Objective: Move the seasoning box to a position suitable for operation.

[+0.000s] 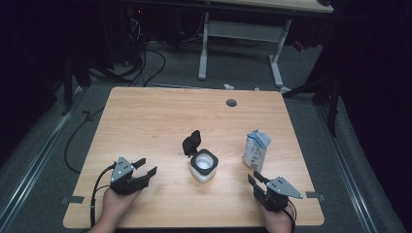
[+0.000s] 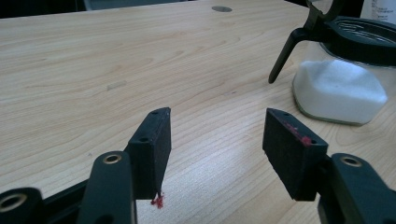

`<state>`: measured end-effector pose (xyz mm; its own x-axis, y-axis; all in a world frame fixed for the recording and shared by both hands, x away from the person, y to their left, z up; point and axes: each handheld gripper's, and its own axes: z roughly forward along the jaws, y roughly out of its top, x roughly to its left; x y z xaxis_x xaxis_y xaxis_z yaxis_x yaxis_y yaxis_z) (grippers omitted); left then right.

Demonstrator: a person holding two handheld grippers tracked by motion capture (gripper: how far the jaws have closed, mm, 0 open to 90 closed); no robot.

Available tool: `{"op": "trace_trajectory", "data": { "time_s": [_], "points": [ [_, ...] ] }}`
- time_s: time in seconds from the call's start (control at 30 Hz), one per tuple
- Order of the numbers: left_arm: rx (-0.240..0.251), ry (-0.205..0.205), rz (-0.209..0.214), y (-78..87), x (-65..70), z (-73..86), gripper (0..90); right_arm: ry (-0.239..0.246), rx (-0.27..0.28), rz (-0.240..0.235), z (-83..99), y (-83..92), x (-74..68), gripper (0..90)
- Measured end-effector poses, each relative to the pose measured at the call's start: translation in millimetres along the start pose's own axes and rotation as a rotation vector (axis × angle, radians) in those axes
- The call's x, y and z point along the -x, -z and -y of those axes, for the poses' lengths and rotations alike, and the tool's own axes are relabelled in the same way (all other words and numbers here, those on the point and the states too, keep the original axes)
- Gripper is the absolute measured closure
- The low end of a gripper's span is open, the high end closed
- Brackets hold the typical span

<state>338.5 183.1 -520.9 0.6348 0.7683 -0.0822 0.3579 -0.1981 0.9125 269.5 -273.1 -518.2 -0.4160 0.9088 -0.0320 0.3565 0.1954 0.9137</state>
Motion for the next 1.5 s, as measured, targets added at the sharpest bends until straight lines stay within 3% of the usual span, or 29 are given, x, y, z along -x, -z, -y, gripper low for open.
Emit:
{"op": "trace_trajectory", "data": {
  "time_s": [0.17, 0.37, 0.47, 0.6, 0.67, 0.8, 0.87, 1.03, 1.23, 1.5],
  "points": [
    [-0.005, 0.004, -0.006, -1.1, 2.3, -1.1, 43.5, 0.005, -0.013, -0.012, -6.0, -15.7, -13.3, 72.3],
    [-0.004, 0.025, -0.025, -5.5, 4.0, -4.3, 46.5, 0.008, -0.001, -0.073, -19.4, -33.6, -25.7, 74.5],
    [-0.006, 0.02, -0.042, -10.0, 4.2, -7.5, 51.8, 0.035, -0.008, -0.082, -25.7, -43.3, -30.4, 75.2],
    [-0.018, 0.011, -0.055, -19.2, 6.9, -12.2, 58.6, 0.025, -0.003, -0.1, -31.4, -54.8, -35.0, 75.4],
    [-0.016, 0.018, -0.043, -24.5, 8.7, -16.0, 62.5, 0.03, -0.007, -0.1, -31.1, -58.1, -38.6, 77.1],
    [-0.002, 0.022, -0.017, -36.8, 15.1, -27.9, 70.9, 0.058, -0.031, -0.103, -27.9, -60.6, -45.1, 84.4],
    [0.001, 0.027, -0.007, -44.1, 18.6, -34.2, 78.0, 0.041, -0.033, -0.111, -26.5, -59.5, -45.7, 89.9],
    [0.008, 0.028, 0.011, -56.9, 26.9, -49.9, 89.1, 0.044, -0.044, -0.138, -24.9, -58.0, -49.5, 90.0],
    [0.03, 0.011, 0.031, -63.2, 39.2, -65.0, 90.0, 0.063, -0.039, -0.154, -25.6, -58.3, -55.6, 89.9],
    [0.055, 0.021, 0.048, -68.0, 47.4, -73.1, 90.0, 0.07, -0.034, -0.163, -26.6, -59.7, -60.0, 89.9]
  ]
}}
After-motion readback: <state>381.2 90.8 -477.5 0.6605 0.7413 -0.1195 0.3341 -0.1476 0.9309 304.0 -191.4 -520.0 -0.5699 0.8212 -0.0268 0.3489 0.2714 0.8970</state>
